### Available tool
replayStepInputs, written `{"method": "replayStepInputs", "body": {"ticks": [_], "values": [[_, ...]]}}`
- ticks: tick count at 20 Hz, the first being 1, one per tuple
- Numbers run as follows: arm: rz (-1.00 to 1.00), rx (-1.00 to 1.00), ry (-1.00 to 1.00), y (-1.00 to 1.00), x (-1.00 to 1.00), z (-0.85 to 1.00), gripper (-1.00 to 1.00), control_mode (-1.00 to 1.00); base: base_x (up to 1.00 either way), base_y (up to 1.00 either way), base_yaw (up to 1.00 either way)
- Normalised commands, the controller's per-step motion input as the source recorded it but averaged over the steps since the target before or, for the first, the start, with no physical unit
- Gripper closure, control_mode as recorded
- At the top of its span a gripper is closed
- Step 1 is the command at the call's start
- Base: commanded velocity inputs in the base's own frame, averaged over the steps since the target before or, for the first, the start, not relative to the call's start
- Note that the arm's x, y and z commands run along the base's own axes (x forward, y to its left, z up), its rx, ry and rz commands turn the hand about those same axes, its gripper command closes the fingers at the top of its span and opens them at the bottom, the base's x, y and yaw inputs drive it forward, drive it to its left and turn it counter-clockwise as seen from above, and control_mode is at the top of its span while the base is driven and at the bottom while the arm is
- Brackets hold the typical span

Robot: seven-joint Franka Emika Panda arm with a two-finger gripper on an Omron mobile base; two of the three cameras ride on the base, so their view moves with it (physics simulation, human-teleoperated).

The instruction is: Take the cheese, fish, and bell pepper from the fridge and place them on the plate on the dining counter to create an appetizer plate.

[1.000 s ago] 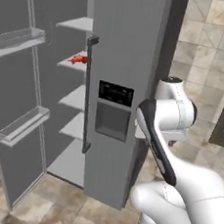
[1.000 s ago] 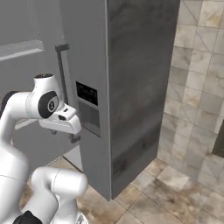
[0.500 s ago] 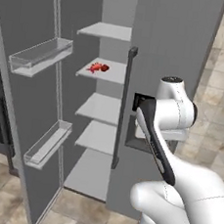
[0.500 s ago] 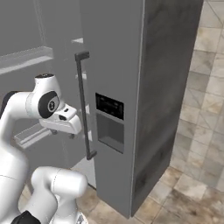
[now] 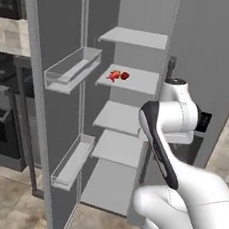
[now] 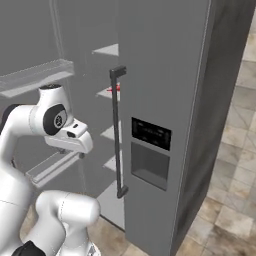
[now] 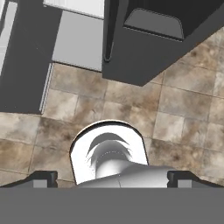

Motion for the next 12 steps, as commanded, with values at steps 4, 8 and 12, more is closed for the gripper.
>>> {"method": "replayStepInputs", "body": {"ticks": [4,8,12], "values": [[0.0,0.0,0.0,0.0,0.0,0.0,-1.0,1.0,0.57,0.22,-0.24],[0.0,0.0,0.0,0.0,0.0,0.0,-1.0,1.0,0.61,0.26,-0.26],[0.0,0.0,0.0,0.0,0.0,0.0,-1.0,1.0,0.59,0.33,-0.23]]}}
